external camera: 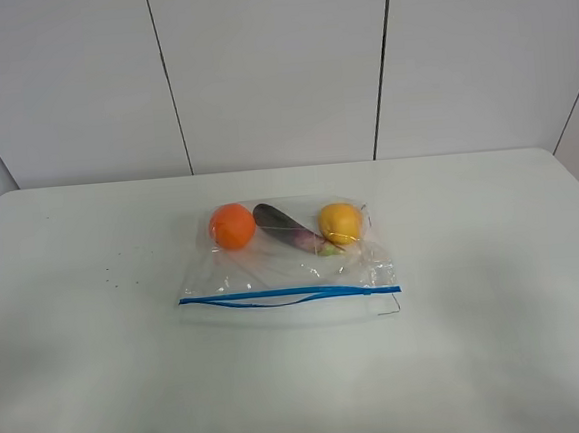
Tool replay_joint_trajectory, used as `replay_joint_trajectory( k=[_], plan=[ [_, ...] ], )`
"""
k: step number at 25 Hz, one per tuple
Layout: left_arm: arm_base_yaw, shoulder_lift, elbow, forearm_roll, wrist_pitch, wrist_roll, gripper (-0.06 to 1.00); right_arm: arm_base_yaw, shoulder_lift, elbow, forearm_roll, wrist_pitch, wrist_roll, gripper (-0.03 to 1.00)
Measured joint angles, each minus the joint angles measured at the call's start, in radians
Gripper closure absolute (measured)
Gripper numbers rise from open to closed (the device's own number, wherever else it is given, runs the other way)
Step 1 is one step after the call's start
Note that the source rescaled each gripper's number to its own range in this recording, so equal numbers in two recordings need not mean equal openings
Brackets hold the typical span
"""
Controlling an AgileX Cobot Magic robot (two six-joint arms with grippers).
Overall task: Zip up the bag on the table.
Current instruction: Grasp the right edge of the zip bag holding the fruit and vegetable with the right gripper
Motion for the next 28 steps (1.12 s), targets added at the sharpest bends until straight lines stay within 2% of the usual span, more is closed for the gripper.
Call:
replay_joint_trajectory(
  k=[13,20,28],
  plan=[
    [0.000,0.000,0.000,0.000,0.000,0.000,0.12,0.000,0.062,-0.003,0.001,0.000,0.000,-0.03],
    [0.000,0.000,0.000,0.000,0.000,0.000,0.12,0.000,0.431,-0.129,0.034,-0.001,0.000,-0.03],
    [0.000,0.000,0.000,0.000,0.000,0.000,0.12,0.000,0.929,-0.295,0.136,-0.017,0.000,-0.03]
  ],
)
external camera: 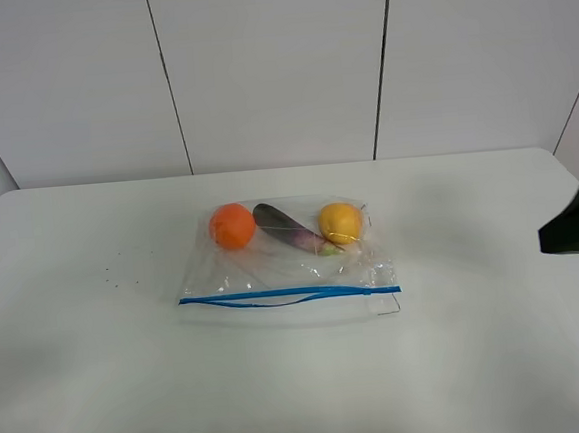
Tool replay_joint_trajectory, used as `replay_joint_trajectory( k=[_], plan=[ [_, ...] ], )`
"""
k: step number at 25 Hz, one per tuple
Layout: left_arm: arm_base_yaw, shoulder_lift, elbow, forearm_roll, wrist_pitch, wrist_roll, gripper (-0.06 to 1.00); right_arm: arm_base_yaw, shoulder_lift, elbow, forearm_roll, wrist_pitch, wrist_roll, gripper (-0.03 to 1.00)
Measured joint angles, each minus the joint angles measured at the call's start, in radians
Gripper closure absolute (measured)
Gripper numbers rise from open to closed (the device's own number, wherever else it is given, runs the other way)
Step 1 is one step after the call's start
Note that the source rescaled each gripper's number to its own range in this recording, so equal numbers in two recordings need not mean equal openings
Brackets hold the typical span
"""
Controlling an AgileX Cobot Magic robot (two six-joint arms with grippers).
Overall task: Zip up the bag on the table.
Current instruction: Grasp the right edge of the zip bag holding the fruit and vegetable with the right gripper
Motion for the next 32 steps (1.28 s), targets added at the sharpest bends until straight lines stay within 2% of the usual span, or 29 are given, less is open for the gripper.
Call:
replay_joint_trajectory(
  k=[3,7,11,14,18,20,26,32],
  plan=[
    [0.000,0.000,0.000,0.000,0.000,0.000,0.12,0.000,0.175,-0.031,0.026,-0.051,-0.008,-0.03],
    [0.000,0.000,0.000,0.000,0.000,0.000,0.12,0.000,0.386,-0.046,0.088,-0.192,-0.072,-0.03],
    [0.000,0.000,0.000,0.000,0.000,0.000,0.12,0.000,0.576,-0.047,0.233,-0.336,-0.202,-0.03],
    [0.000,0.000,0.000,0.000,0.000,0.000,0.12,0.000,0.710,-0.057,0.386,-0.378,-0.347,-0.03],
    [0.000,0.000,0.000,0.000,0.000,0.000,0.12,0.000,0.863,-0.123,0.593,-0.329,-0.558,-0.03],
    [0.000,0.000,0.000,0.000,0.000,0.000,0.12,0.000,0.918,-0.172,0.661,-0.289,-0.618,-0.03],
    [0.000,0.000,0.000,0.000,0.000,0.000,0.12,0.000,1.023,-0.331,0.700,-0.156,-0.663,-0.03],
    [0.000,0.000,0.000,0.000,0.000,0.000,0.12,0.000,1.114,-0.356,0.734,-0.060,-0.740,-0.03]
  ],
)
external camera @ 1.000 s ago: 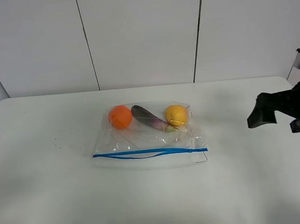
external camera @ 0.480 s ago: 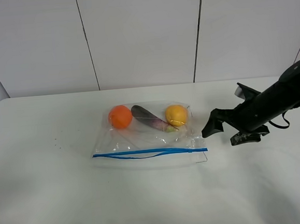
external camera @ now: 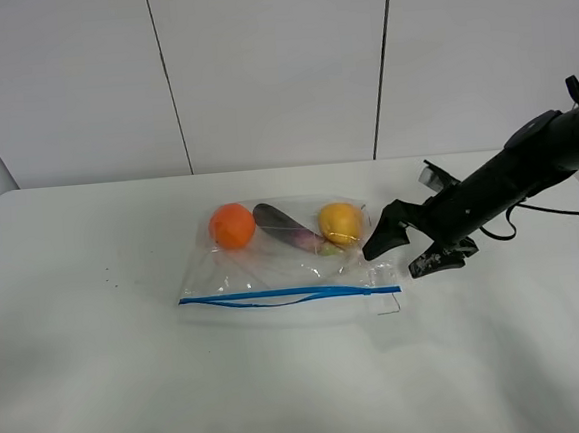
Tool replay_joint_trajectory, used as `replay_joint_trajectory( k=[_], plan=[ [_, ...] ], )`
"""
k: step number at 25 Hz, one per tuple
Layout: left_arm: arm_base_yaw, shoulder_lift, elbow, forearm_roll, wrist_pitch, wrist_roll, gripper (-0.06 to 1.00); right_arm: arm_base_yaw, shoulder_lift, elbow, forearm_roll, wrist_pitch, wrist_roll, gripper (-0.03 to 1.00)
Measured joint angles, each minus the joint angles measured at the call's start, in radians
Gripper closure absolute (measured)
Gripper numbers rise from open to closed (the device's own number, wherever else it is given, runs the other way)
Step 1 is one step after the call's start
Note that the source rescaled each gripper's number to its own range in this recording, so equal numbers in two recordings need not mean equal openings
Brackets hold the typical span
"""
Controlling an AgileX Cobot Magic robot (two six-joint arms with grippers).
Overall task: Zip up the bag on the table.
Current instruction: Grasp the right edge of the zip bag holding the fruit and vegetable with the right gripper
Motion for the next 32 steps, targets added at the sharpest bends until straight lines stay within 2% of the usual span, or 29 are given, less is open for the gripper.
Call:
replay_joint_trajectory(
  k=[6,11,22,28,30,32],
  plan=[
    [0.000,0.000,0.000,0.000,0.000,0.000,0.12,0.000,0.061,0.000,0.143,0.031,-0.139,-0.03],
    [0.000,0.000,0.000,0.000,0.000,0.000,0.12,-0.011,0.102,-0.002,0.184,0.074,-0.204,0.03],
    [0.000,0.000,0.000,0.001,0.000,0.000,0.12,-0.027,0.119,-0.002,0.204,0.102,-0.229,0.47],
    [0.000,0.000,0.000,0.001,0.000,0.000,0.12,-0.027,0.119,-0.002,0.201,0.102,-0.229,0.56],
    [0.000,0.000,0.000,0.001,0.000,0.000,0.12,-0.027,0.119,-0.002,0.201,0.102,-0.224,0.70],
    [0.000,0.000,0.000,0.001,0.000,0.000,0.12,-0.027,0.119,-0.002,0.201,0.104,-0.217,0.91]
  ],
)
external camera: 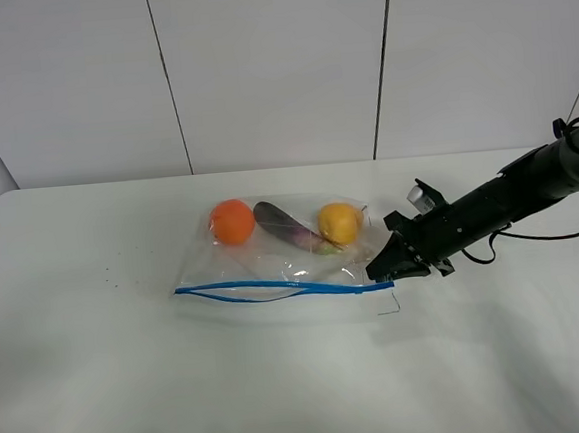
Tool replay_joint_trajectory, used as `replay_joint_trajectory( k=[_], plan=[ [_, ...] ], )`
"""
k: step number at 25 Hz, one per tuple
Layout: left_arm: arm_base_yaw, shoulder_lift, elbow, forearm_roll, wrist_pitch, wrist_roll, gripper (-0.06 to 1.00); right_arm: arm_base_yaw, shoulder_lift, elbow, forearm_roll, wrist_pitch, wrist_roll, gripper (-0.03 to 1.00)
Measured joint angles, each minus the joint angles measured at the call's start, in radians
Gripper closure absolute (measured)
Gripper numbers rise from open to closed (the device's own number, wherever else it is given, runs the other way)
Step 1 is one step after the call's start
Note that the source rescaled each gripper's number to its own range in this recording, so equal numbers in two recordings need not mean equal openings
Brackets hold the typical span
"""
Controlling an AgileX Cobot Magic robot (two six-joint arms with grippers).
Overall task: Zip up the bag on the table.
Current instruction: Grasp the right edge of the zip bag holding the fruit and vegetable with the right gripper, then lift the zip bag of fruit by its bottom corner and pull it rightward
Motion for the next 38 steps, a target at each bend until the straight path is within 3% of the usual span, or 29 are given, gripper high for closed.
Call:
replay_joint_trajectory(
  k=[1,5,13,20,26,38],
  plan=[
    [0.000,0.000,0.000,0.000,0.000,0.000,0.12,0.000,0.000,0.000,0.000,0.001,0.006,0.97],
    [0.000,0.000,0.000,0.000,0.000,0.000,0.12,0.000,0.000,0.000,0.014,0.022,0.020,0.97],
    [0.000,0.000,0.000,0.000,0.000,0.000,0.12,0.000,0.000,0.000,0.163,0.157,0.118,0.97],
    [0.000,0.000,0.000,0.000,0.000,0.000,0.12,0.018,-0.008,0.000,0.231,0.161,0.266,0.97],
    [0.000,0.000,0.000,0.000,0.000,0.000,0.12,0.043,-0.057,0.000,0.339,0.161,0.284,0.97],
    [0.000,0.000,0.000,0.000,0.000,0.000,0.12,0.041,-0.061,0.000,0.350,0.161,0.289,0.97]
  ],
)
